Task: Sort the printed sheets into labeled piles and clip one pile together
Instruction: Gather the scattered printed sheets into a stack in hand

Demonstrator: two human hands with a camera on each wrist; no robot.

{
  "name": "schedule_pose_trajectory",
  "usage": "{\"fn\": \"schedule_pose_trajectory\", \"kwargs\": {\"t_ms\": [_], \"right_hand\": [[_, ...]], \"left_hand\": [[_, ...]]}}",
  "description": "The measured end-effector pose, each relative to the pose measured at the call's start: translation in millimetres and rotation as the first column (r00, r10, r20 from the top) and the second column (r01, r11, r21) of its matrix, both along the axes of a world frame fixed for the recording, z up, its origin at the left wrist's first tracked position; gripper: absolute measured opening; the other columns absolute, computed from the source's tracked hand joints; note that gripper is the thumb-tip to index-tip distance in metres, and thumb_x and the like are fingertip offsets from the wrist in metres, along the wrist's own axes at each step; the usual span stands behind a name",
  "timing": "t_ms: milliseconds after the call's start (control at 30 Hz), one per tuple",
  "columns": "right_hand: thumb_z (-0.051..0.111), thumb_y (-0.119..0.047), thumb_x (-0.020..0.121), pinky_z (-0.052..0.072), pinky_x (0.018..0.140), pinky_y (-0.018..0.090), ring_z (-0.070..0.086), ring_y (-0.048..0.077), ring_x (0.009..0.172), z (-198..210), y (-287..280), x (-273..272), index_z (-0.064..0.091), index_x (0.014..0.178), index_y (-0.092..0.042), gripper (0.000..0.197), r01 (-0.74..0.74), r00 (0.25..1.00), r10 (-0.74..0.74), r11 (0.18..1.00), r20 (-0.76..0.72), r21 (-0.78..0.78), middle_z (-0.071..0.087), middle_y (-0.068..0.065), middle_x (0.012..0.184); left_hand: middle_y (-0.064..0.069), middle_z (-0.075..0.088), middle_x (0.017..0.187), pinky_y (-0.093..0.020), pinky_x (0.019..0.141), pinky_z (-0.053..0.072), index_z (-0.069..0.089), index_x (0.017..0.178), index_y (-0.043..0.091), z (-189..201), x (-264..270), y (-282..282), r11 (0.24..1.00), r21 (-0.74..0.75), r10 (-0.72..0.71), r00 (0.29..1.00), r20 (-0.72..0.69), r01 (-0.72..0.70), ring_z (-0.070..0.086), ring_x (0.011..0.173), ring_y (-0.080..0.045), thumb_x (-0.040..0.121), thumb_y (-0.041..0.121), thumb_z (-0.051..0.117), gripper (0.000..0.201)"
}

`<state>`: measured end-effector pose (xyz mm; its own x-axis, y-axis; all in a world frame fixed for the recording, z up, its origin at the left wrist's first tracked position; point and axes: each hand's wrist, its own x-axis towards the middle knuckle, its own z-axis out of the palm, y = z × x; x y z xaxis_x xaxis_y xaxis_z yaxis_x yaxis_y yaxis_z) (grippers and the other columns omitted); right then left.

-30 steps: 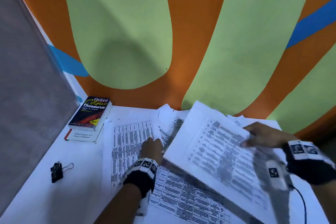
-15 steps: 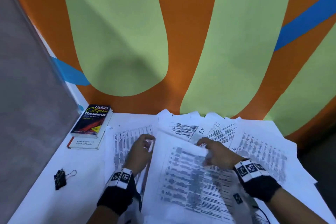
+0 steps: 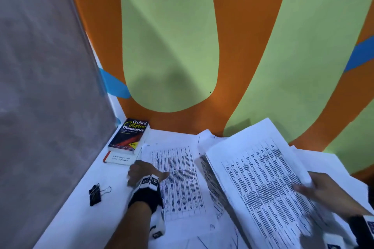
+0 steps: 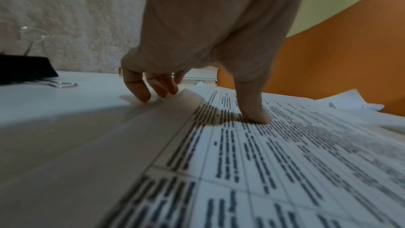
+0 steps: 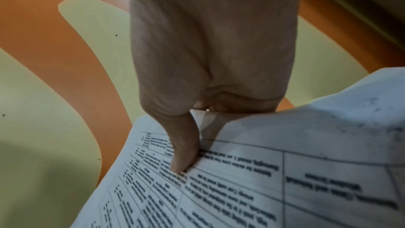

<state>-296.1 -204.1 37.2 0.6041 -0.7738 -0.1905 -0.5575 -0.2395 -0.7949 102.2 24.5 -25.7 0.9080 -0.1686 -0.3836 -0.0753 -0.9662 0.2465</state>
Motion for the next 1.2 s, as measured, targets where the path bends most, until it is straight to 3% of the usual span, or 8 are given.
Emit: {"fn": "schedule_pose_trajectory", "kwargs": {"t_ms": [167, 333, 467, 700, 833, 867, 1067, 1200], "right_hand": [[0.07, -0.075, 0.054, 0.044, 0.066, 0.028, 0.059, 0.014, 0.065, -30.7, -4.0, -24.2, 0.066, 0.08, 0.001, 0.081, 0.057, 0.998, -0.057, 0.998, -0.019, -0.015, 0.07, 0.023, 0.079], [0.072, -0.072, 0.058, 0.055, 0.069, 0.04, 0.071, 0.032, 0.08, -26.7, 5.4, -32.2, 0.067, 0.085, -0.001, 0.076, 0.116, 0.993, -0.116, 0.991, -0.004, -0.066, 0.072, 0.019, 0.084], [0.078, -0.025, 0.071, 0.052, 0.066, 0.034, 0.07, 0.032, 0.082, -10.1, 9.9, -23.6, 0.069, 0.085, 0.002, 0.032, 0.268, 0.955, -0.267, 0.963, 0.128, 0.012, 0.074, 0.022, 0.087], [0.072, -0.03, 0.08, 0.051, 0.07, 0.024, 0.063, 0.02, 0.082, 0.3, 34.0, 22.7, 0.068, 0.096, -0.001, 0.033, 0.205, 0.924, -0.284, 0.934, 0.256, 0.294, 0.071, 0.01, 0.094], [0.067, -0.022, 0.084, 0.036, 0.093, 0.031, 0.055, 0.032, 0.069, 1.0, 45.9, 69.1, 0.055, 0.089, 0.013, 0.038, 0.076, 0.944, -0.179, 0.935, 0.276, 0.345, 0.06, 0.024, 0.074], [0.062, -0.015, 0.088, 0.026, 0.062, 0.029, 0.05, 0.029, 0.062, 2.1, 49.7, 81.3, 0.053, 0.08, 0.008, 0.026, 0.052, 0.95, -0.155, 0.935, 0.273, 0.35, 0.054, 0.018, 0.066], [0.066, -0.006, 0.085, 0.051, 0.066, 0.01, 0.061, -0.004, 0.064, 5.3, 55.9, 148.9, 0.063, 0.091, -0.01, 0.008, -0.153, 0.962, 0.081, 0.951, 0.262, 0.268, 0.068, -0.006, 0.066], [0.068, -0.004, 0.081, 0.04, 0.069, 0.021, 0.061, 0.009, 0.078, -1.8, 56.6, 186.7, 0.059, 0.066, -0.019, 0.024, -0.21, 0.976, 0.183, 0.933, 0.116, 0.292, 0.062, -0.006, 0.073]], "left_hand": [[-0.021, 0.046, 0.135, -0.054, 0.093, 0.047, 0.024, 0.141, 0.001, -17.9, 26.4, -5.2, 0.997, -0.07, -0.035, 0.997, -0.062, 0.031, 0.052, 0.116, -0.041, 0.051, 0.048, 0.085, 0.118], [-0.024, 0.063, 0.107, -0.04, 0.075, 0.052, 0.05, 0.11, 0.002, -0.5, 3.7, 14.6, 0.914, -0.407, 0.026, 0.998, 0.062, 0.002, 0.063, 0.088, -0.037, 0.084, 0.013, 0.06, 0.03], [-0.028, 0.063, 0.114, -0.044, 0.084, 0.047, 0.057, 0.117, -0.002, 12.7, -4.3, 32.1, 0.804, -0.593, 0.029, 0.994, 0.102, 0.038, 0.061, 0.1, -0.043, 0.088, 0.013, 0.062, 0.033], [-0.001, 0.064, 0.114, -0.033, 0.09, 0.043, 0.054, 0.128, 0.017, 59.0, -10.6, 37.0, 0.488, -0.86, -0.267, 0.964, 0.017, 0.15, 0.059, 0.106, -0.024, 0.09, 0.013, 0.063, 0.04], [0.008, 0.072, 0.108, -0.038, 0.09, 0.049, 0.068, 0.102, 0.039, 89.2, -16.4, 31.9, 0.346, -0.904, -0.429, 0.899, 0.086, 0.252, 0.066, 0.105, -0.017, 0.077, 0.027, 0.071, 0.028], [0.012, 0.072, 0.107, -0.035, 0.089, 0.05, 0.068, 0.101, 0.039, 95.2, -18.9, 31.6, 0.317, -0.912, -0.448, 0.889, 0.099, 0.261, 0.067, 0.104, -0.014, 0.079, 0.024, 0.071, 0.027], [0.019, 0.073, 0.096, -0.015, 0.071, 0.051, 0.068, 0.111, 0.017, 115.6, -26.7, 45.9, 0.292, -0.846, -0.516, 0.818, 0.254, 0.446, 0.067, 0.092, -0.001, 0.082, -0.004, 0.065, 0.036], [0.03, 0.068, 0.102, -0.023, 0.083, 0.054, 0.069, 0.107, 0.042, 109.3, -28.7, 56.3, 0.288, -0.833, -0.536, 0.8, 0.269, 0.473, 0.062, 0.099, 0.006, 0.079, 0.025, 0.066, 0.033]]}}
